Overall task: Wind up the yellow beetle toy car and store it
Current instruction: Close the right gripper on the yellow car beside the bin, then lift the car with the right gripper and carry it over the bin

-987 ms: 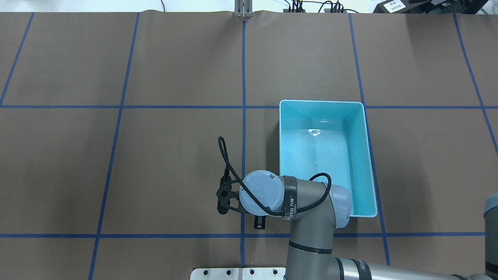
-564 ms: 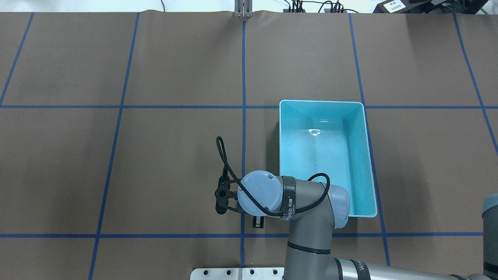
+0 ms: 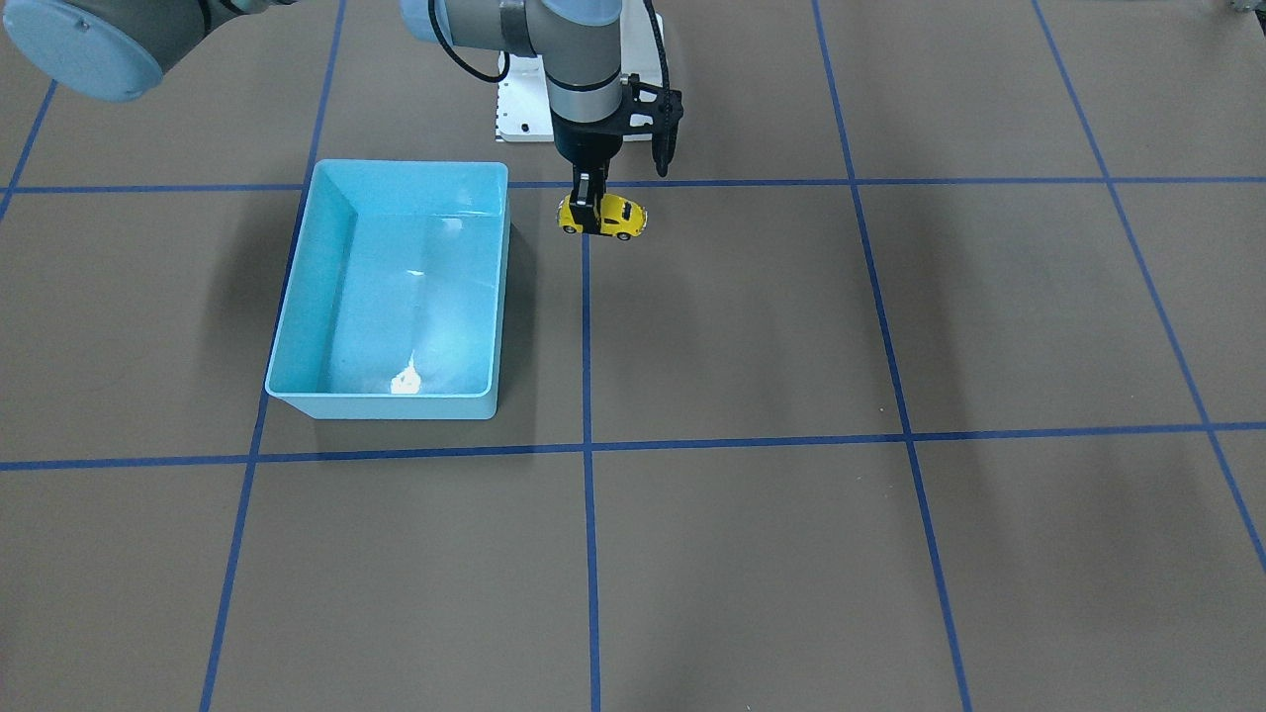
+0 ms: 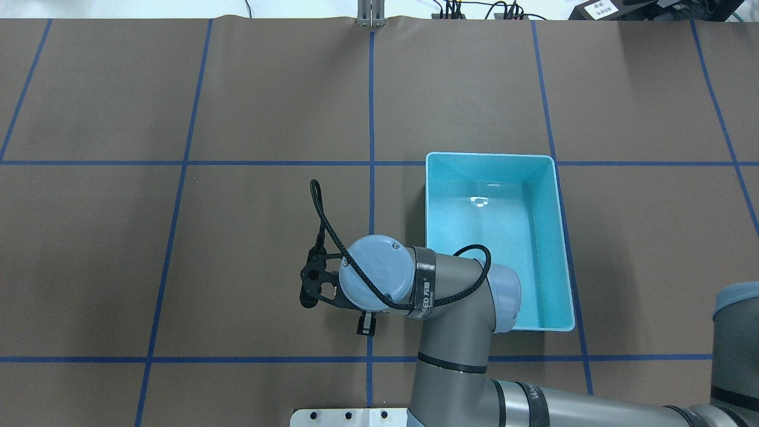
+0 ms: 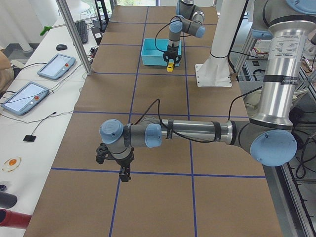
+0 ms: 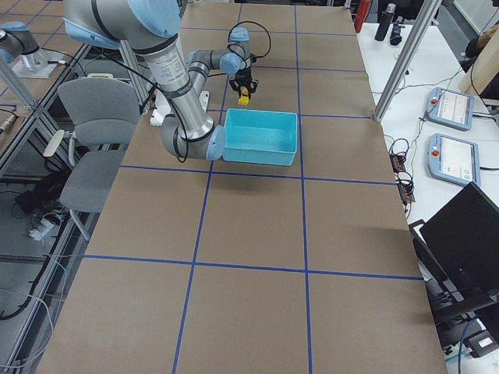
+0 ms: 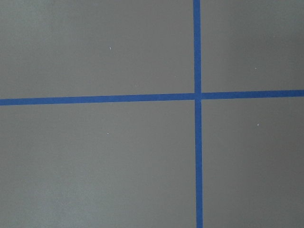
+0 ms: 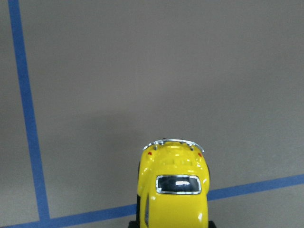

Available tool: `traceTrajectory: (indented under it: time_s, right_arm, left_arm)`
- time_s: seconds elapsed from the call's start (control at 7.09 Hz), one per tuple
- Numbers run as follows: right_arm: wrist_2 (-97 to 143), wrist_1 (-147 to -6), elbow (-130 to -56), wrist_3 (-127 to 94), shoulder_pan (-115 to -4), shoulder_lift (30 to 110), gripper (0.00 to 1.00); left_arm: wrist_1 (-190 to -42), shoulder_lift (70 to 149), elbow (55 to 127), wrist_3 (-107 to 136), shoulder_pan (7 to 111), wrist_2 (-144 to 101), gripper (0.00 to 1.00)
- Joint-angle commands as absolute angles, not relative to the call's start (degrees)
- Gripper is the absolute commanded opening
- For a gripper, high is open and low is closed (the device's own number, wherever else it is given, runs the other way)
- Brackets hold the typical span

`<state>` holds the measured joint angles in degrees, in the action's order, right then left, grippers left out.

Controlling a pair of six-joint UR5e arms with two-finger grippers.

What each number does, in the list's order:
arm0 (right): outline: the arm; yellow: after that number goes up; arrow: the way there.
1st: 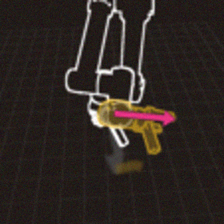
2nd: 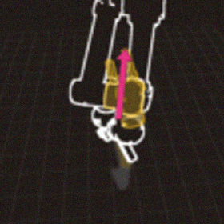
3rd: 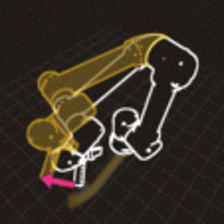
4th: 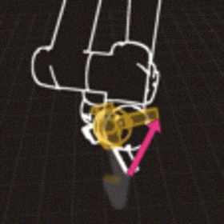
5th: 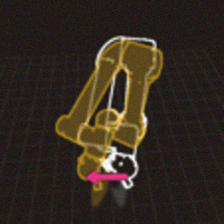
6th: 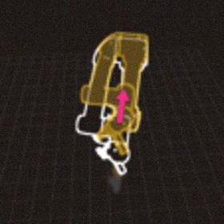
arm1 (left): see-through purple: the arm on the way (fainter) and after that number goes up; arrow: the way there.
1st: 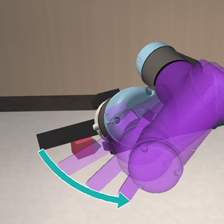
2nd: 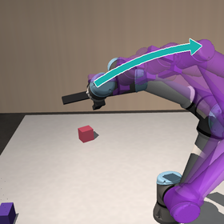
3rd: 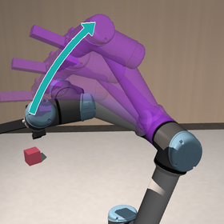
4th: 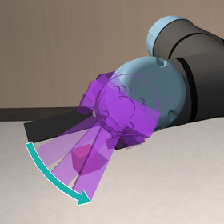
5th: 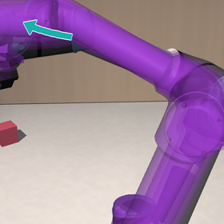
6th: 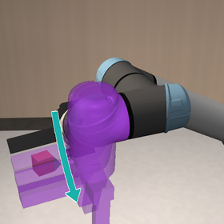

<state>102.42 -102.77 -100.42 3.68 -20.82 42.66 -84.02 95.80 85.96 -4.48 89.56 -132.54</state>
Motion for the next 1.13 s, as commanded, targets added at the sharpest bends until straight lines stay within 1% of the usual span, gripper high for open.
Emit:
traceTrajectory:
  time_s: [0.0, 0.28, 0.42, 0.56, 0.71, 0.99]
  right_arm:
    - [107.4, -113.4, -107.5, 9.1, -28.3, 41.5, 0.0]
    - [111.3, -115.2, -114.8, 17.1, -37.1, 48.9, 0.0]
    - [111.4, -114.6, -117.9, 21.5, -38.5, 54.6, 0.0]
    - [110.7, -113.1, -118.2, 28.0, -38.6, 58.2, 0.0]
    - [109.4, -106.2, -116.0, 28.6, -35.7, 61.5, 0.0]
    - [105.6, -95.6, -110.2, 25.1, -31.1, 64.6, 0.0]
  left_arm:
    - [-84.0, 95.8, 86.0, -4.5, 89.6, -132.5, 1.0]
    - [-84.0, 95.8, 86.0, -4.6, 89.6, -132.5, 1.0]
    - [-84.0, 95.8, 86.0, -4.6, 89.6, -132.5, 1.0]
    - [-84.0, 95.8, 86.0, -4.6, 89.6, -132.5, 1.0]
    - [-84.0, 95.7, 86.0, -4.6, 89.6, -132.5, 1.0]
    - [-84.0, 95.7, 86.0, -4.6, 89.6, -132.5, 1.0]
